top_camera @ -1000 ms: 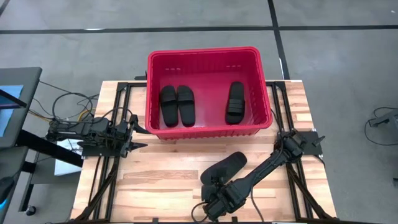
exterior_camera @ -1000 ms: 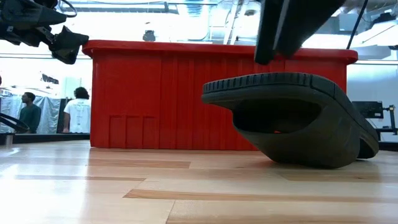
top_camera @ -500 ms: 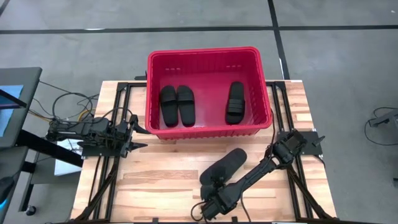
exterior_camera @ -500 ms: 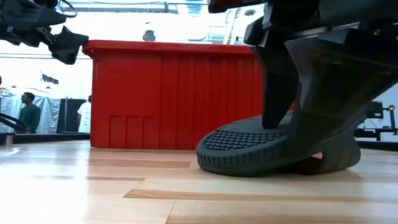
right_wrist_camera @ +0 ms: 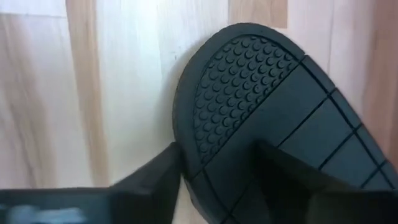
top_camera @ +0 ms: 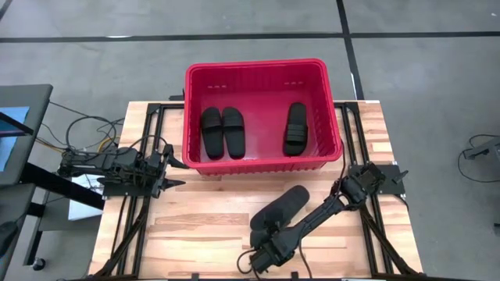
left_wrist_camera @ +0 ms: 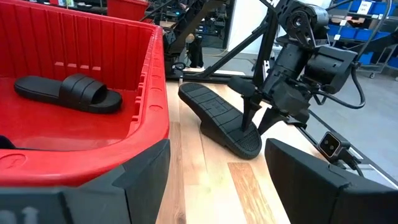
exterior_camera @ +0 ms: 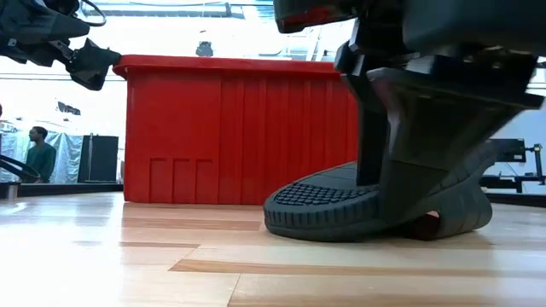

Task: Pick and place slides into bin
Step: Put the black slides into the red bin

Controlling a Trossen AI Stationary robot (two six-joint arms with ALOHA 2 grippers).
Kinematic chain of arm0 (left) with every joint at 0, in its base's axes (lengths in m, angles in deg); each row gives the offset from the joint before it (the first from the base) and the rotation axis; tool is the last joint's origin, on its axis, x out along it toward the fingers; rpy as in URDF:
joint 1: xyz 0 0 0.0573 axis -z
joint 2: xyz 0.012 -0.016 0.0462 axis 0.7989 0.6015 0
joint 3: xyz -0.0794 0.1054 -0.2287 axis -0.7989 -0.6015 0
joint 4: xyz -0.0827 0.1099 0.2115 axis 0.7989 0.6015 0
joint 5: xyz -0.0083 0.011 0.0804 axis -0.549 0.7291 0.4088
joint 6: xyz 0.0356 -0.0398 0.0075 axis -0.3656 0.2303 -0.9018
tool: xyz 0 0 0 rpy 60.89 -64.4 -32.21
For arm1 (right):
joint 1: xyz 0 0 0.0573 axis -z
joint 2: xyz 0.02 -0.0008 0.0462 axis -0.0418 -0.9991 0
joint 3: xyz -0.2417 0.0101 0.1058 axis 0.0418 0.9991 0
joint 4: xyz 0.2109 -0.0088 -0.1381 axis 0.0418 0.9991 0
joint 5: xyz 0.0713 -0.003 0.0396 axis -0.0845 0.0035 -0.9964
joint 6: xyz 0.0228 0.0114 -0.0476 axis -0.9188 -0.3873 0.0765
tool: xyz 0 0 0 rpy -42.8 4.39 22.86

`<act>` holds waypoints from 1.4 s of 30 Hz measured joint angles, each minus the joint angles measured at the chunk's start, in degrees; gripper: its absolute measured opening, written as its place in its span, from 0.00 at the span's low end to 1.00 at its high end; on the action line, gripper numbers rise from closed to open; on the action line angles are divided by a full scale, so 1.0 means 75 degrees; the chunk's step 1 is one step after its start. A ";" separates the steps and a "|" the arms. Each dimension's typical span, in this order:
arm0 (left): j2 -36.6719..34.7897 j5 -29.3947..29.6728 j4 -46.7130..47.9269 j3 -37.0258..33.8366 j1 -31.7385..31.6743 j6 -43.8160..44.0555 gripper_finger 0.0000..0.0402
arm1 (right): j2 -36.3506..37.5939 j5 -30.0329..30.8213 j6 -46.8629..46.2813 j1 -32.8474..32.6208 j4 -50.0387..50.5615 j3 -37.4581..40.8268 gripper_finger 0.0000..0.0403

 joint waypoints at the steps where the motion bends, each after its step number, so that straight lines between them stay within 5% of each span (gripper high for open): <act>1: 0.0000 -0.0002 0.0000 0.0000 0.0000 0.0000 0.64 | 0.0005 -0.0168 -0.0032 0.0028 -0.0063 0.0000 0.33; 5: 0.0000 -0.0008 0.0000 0.0000 0.0000 0.0000 0.64 | 0.0020 -0.1130 -0.0102 0.0152 -0.0408 0.0013 0.06; 10: 0.0000 -0.0026 -0.0003 0.0000 0.0000 0.0000 0.64 | 0.0090 -0.1645 -0.0566 0.0172 -0.0544 0.0016 0.01; 34: 0.0000 -0.0036 0.0000 0.0000 0.0000 0.0000 0.64 | 0.2039 -0.0872 -0.1317 0.0052 0.0118 0.0047 0.00; 42: -0.0003 -0.0039 0.0029 0.0000 0.0000 0.0000 0.64 | 0.2046 -0.2357 -0.1446 0.0047 -0.0137 0.0041 0.11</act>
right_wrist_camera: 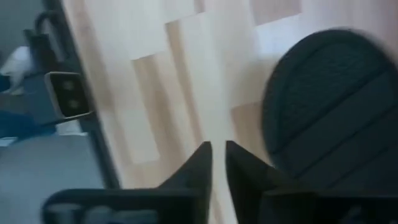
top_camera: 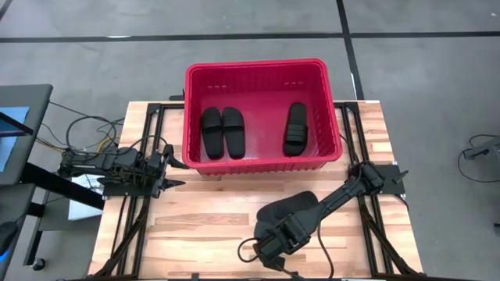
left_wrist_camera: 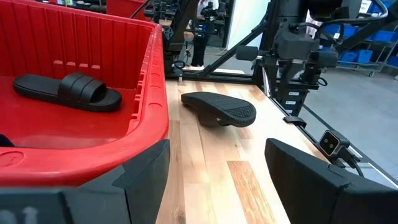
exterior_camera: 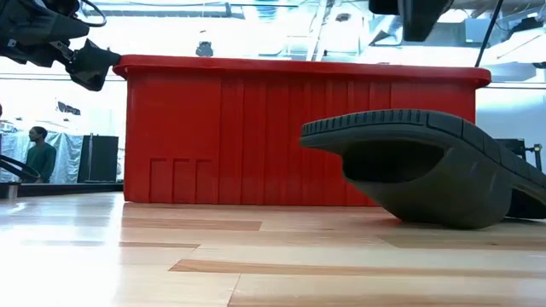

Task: Pick and place slides into bin
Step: Put the black slides into the red bin

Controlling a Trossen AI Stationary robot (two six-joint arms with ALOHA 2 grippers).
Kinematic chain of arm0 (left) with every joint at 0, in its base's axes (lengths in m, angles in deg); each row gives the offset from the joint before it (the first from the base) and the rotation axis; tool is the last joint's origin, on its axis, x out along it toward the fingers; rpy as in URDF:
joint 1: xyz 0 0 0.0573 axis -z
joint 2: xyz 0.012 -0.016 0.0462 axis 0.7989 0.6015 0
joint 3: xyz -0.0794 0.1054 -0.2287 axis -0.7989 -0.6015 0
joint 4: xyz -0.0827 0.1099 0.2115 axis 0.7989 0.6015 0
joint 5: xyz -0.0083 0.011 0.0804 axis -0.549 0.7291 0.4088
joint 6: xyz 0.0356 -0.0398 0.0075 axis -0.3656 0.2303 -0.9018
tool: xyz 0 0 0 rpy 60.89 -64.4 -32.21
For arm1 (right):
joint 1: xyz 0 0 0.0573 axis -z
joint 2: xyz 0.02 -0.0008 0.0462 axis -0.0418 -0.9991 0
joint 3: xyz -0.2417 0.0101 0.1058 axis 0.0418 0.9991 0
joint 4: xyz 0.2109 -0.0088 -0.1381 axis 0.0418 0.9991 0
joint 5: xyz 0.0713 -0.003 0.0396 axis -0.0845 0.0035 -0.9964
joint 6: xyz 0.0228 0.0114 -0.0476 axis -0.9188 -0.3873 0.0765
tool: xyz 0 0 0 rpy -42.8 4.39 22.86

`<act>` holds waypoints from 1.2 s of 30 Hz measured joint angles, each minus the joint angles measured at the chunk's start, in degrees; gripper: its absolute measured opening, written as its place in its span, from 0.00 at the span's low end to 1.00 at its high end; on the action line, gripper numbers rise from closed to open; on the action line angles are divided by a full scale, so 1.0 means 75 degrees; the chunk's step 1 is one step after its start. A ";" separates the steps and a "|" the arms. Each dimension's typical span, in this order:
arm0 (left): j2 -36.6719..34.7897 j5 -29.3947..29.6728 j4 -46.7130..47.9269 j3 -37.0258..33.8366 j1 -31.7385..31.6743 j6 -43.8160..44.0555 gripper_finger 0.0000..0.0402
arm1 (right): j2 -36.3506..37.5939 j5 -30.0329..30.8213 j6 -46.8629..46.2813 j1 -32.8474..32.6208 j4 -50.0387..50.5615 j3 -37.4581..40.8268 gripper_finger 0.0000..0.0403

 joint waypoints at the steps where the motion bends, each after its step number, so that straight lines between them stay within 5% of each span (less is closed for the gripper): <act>1: 0.0000 0.0000 0.0000 0.0000 0.0000 0.0000 0.64 | -0.0003 -0.0093 -0.0054 0.0000 -0.0066 0.0000 0.15; 13: 0.0000 -0.0003 0.0009 0.0000 0.0000 0.0000 0.64 | -0.0140 -0.0306 -0.0413 -0.0131 -0.0196 -0.0009 0.66; 19: 0.0000 -0.0003 0.0012 0.0000 0.0000 0.0000 0.64 | -0.0403 -0.0290 -0.0926 -0.0146 0.0167 0.0012 0.67; 26: 0.0000 -0.0003 0.0127 0.0000 0.0000 0.0000 0.64 | -0.0503 -0.0669 -0.2906 0.0018 -0.1015 -0.0014 0.64; 36: 0.0000 0.0012 0.0817 0.0000 0.0000 0.0000 0.64 | -0.0490 0.0823 -0.6164 -0.0478 -0.2905 -0.0020 0.64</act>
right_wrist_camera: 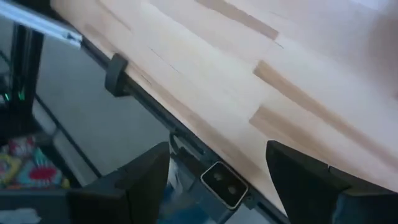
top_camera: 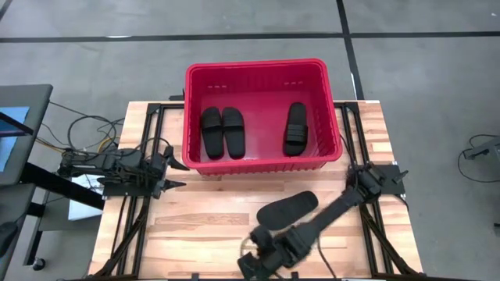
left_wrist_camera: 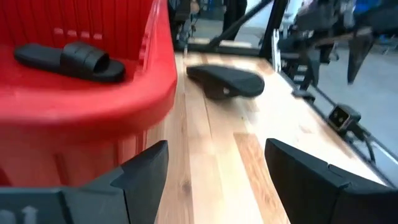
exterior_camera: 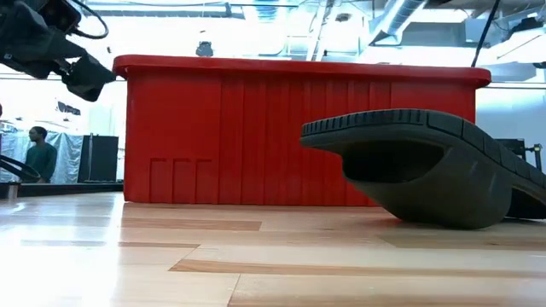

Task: Pick and place slides into bin
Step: Put the black slides into the red bin

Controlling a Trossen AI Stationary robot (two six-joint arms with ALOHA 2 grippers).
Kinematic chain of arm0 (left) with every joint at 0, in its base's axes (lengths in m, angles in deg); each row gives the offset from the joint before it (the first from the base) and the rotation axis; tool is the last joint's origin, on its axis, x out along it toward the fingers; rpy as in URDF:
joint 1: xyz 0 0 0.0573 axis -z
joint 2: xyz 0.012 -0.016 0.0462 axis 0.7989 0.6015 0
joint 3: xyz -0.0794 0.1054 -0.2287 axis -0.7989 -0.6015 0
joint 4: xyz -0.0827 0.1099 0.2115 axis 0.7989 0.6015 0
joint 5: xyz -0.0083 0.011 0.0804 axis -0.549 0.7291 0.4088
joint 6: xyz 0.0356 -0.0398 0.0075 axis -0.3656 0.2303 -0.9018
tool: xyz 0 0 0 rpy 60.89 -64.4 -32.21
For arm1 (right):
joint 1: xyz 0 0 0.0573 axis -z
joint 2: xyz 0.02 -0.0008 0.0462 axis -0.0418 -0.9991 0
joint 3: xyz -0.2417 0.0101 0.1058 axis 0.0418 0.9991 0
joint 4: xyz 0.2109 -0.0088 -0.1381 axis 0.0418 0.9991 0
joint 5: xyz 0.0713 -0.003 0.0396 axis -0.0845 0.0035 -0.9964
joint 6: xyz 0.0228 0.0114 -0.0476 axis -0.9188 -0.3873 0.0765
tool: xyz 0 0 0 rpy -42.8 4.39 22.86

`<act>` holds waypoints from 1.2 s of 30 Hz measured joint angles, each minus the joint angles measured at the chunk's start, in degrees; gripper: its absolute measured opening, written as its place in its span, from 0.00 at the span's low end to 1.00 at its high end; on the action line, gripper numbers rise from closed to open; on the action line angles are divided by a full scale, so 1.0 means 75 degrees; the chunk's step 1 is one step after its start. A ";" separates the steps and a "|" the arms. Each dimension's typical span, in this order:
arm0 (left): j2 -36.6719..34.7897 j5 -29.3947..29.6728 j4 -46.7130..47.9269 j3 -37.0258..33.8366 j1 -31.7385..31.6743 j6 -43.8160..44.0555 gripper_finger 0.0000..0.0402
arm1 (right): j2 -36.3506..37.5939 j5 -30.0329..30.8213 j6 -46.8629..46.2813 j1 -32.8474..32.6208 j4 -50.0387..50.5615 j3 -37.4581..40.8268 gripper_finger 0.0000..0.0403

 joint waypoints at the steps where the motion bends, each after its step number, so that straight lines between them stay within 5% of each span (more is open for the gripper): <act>1: 0.0001 -0.0001 0.0108 0.0000 0.0000 0.0000 0.64 | 0.0000 0.0390 -0.0458 -0.0156 0.0131 0.0002 0.64; 7: 0.0003 -0.0003 0.0741 0.0000 0.0000 0.0000 0.64 | -0.0001 0.3678 -0.4280 -0.1238 0.1438 0.0002 0.64; 12: 0.0003 -0.0005 0.1305 0.0000 0.0000 0.0000 0.64 | -0.0141 0.5757 -0.4706 -0.1396 0.0452 0.0008 0.64; 17: 0.0003 -0.0006 0.1839 0.0000 0.0000 0.0065 0.64 | -0.0336 0.6815 -0.4034 -0.1109 -0.0614 0.0020 0.64; 25: 0.0003 -0.0009 0.2016 0.0000 0.0000 0.0189 0.64 | -0.0332 0.5755 -0.2481 -0.0383 -0.2121 0.0005 0.64; 32: 0.0003 -0.0009 0.2016 0.0000 0.0000 0.0192 0.64 | -0.0323 0.4055 -0.2680 0.0286 -0.2837 0.0002 0.64; 36: 0.0003 -0.0009 0.2016 0.0000 0.0000 0.0195 0.64 | -0.0318 0.4031 -0.2581 0.0418 -0.2760 0.0002 0.64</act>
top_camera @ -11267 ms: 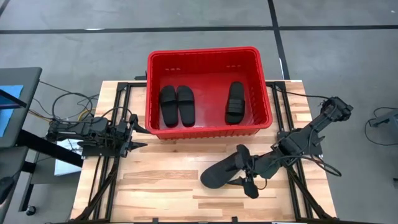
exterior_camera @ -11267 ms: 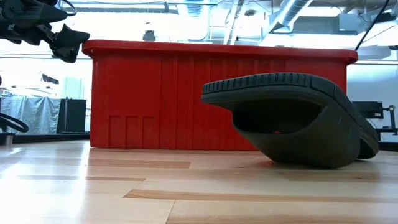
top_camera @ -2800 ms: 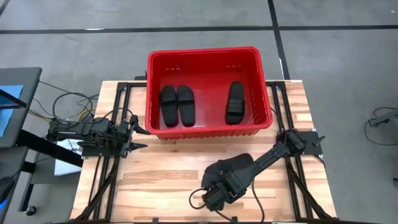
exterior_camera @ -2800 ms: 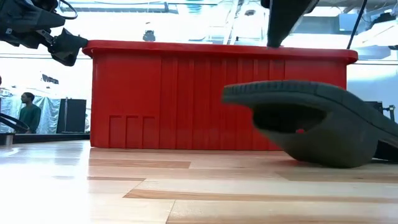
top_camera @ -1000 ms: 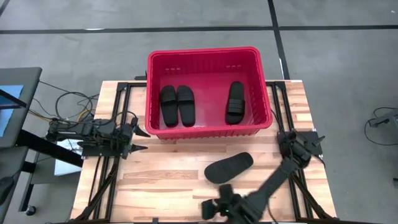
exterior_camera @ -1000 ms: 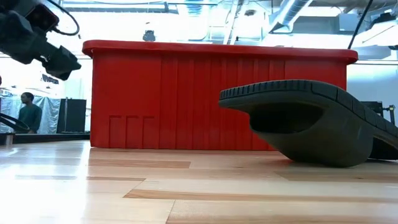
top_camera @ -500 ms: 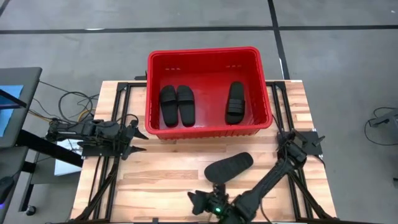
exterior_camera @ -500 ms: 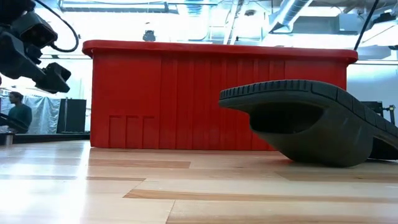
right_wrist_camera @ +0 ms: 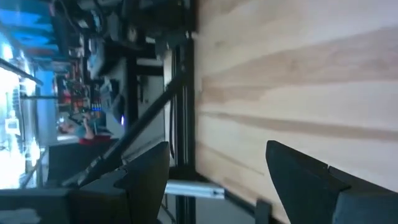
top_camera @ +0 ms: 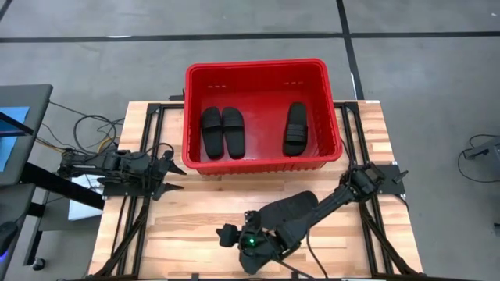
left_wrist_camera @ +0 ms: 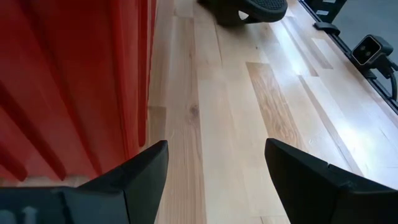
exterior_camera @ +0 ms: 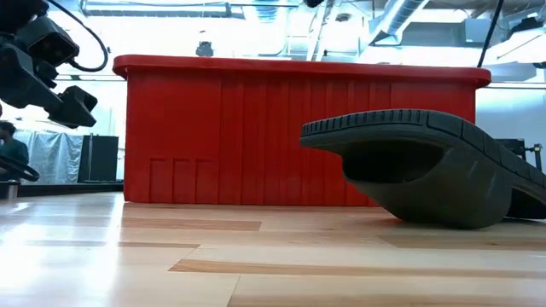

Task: Pick and place slides into bin
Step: Put the black slides into the red bin

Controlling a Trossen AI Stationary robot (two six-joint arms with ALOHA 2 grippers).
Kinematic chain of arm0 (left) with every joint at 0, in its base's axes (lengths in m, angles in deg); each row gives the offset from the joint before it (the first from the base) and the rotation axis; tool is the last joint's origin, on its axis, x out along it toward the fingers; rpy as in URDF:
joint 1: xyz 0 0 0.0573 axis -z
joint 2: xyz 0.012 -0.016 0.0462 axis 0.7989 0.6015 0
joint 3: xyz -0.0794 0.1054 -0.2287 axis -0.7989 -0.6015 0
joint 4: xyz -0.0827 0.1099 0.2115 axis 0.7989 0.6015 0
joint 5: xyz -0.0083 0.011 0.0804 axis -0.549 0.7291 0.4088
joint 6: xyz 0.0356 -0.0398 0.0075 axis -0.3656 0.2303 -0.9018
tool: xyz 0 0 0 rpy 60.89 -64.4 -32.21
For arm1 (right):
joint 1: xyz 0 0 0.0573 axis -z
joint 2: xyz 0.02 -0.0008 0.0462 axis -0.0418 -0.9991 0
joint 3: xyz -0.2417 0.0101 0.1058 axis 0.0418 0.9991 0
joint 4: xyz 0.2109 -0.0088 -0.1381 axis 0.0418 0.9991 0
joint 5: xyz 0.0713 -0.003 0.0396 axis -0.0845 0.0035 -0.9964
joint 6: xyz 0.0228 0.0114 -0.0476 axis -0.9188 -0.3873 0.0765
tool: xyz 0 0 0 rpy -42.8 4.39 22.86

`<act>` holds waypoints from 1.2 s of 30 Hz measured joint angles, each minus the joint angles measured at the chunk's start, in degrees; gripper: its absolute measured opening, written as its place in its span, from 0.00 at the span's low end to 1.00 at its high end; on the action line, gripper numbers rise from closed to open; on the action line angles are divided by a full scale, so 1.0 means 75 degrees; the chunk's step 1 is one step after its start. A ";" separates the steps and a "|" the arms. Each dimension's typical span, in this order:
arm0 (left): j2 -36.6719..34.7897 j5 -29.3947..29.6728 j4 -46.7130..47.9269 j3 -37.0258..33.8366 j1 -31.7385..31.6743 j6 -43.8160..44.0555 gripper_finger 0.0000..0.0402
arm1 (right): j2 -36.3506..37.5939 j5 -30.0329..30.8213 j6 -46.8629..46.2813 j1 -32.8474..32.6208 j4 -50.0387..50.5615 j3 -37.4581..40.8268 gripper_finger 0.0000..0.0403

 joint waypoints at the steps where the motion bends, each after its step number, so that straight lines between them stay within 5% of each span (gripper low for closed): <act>1: 0.0000 0.0000 0.0000 0.0000 0.0000 0.0000 0.64 | 0.0043 0.0116 0.0005 -0.0018 0.0119 0.0000 0.64; 16: 0.0000 0.0000 0.0003 0.0000 0.0000 0.0003 0.64 | 0.2522 0.1629 0.0826 -0.1334 0.5023 0.0000 0.64; 27: 0.0000 -0.0003 0.0006 0.0000 0.0000 0.0006 0.64 | 0.2968 0.2035 0.2026 -0.1951 0.3730 0.0000 0.64; 36: 0.0000 -0.0003 0.0015 0.0000 0.0000 0.0009 0.64 | 0.2408 0.0454 0.1389 -0.1476 0.2484 0.0015 0.64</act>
